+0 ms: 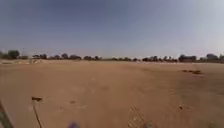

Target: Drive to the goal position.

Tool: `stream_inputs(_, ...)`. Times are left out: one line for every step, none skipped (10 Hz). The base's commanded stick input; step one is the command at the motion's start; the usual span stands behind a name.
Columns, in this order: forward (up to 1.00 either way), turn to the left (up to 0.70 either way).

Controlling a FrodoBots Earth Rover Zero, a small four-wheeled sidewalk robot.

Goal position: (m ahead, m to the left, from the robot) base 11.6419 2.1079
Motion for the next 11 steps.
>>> stream_inputs(0.50, 0.00)
stream_inputs(0.50, 0.00)
stream_inputs(0.50, 0.00)
stream_inputs(0.50, 0.00)
stream_inputs(0.50, 0.00)
stream_inputs(0.50, 0.00)
stream_inputs(0.50, 0.00)
stream_inputs(0.50, 0.00)
stream_inputs(0.50, 0.00)
stream_inputs(0.50, 0.00)
stream_inputs(0.50, 0.00)
